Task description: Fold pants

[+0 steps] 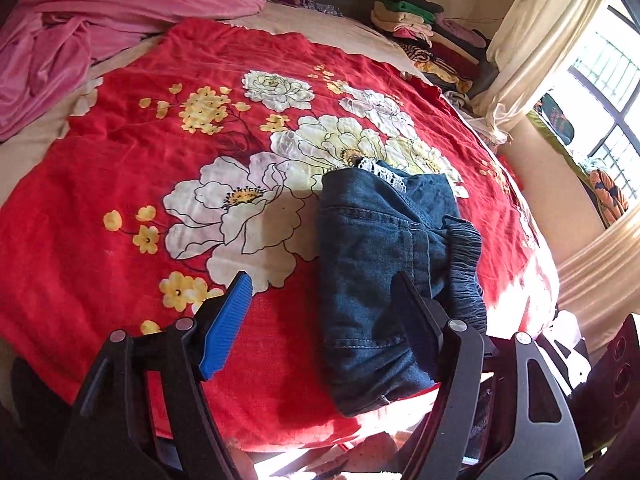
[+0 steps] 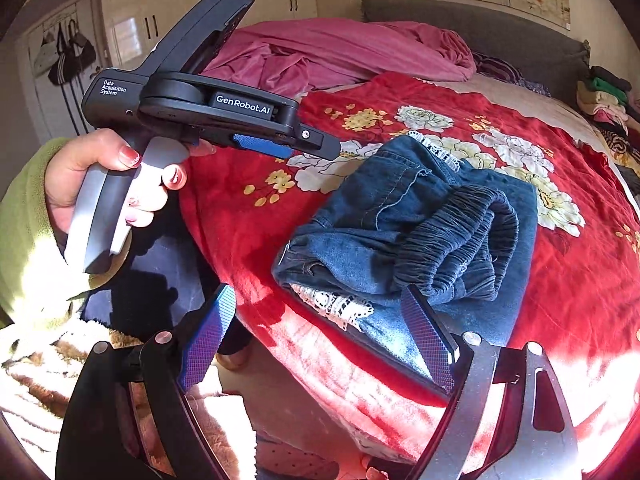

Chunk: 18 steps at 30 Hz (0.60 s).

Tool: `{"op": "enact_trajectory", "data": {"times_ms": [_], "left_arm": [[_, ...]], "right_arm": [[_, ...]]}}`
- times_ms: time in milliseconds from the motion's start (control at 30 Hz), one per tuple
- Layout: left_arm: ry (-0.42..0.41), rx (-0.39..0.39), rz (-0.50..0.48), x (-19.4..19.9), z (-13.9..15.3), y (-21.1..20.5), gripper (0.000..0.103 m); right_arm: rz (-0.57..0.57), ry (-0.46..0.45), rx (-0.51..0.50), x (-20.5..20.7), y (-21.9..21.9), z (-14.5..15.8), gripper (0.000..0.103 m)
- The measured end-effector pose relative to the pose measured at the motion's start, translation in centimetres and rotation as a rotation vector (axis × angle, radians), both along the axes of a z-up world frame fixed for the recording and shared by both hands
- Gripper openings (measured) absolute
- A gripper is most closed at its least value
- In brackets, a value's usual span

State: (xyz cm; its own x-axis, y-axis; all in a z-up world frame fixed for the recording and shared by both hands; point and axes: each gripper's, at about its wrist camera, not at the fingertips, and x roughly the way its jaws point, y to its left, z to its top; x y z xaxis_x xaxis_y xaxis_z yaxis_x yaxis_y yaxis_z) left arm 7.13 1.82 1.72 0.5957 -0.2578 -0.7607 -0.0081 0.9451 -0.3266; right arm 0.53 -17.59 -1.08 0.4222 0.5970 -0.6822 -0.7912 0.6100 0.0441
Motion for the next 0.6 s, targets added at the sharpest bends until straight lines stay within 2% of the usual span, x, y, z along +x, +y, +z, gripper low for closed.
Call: {"op": "enact_trajectory", "data": {"times_ms": [133,233,267,367,433,467,600], "left_arm": [[0.022,-0.009,-0.027,0.8,-0.2,0.1,0.067],[0.035,-0.029,-0.072,1.6,-0.3,-0.6,0.067],[0.037,-0.028,-0.085,1.9,-0.3,-0.9,0.066],[0.041,-0.032,-0.114,2.4,-0.3,-1.6,0.044],[0.045,-0.054,-0.141,2.4,-0.5,-1.9,0.037],[0.049,-0.054,-0.149,2.4,-0.6,-2.1,0.03],[0.07,-0.037,-0.167,3.0,-1.0,-2.8,0.027]], "right_arm": [[0.014,-0.078,-0.048,-0.4,0.9,-0.1,0.082],[0.016,-0.091,-0.069,0.0,1.1,-0.3,0.071],[0.02,-0.092,-0.072,0.1,1.2,-0.3,0.07],[0.029,-0.114,-0.096,0.2,1.4,-0.3,0.064],[0.046,-0.143,-0.105,0.1,1.6,-0.2,0.063],[0.062,-0.15,-0.108,0.0,1.8,-0.2,0.062],[0.131,-0.212,-0.181,-0.1,3.1,-0.6,0.06]]}}
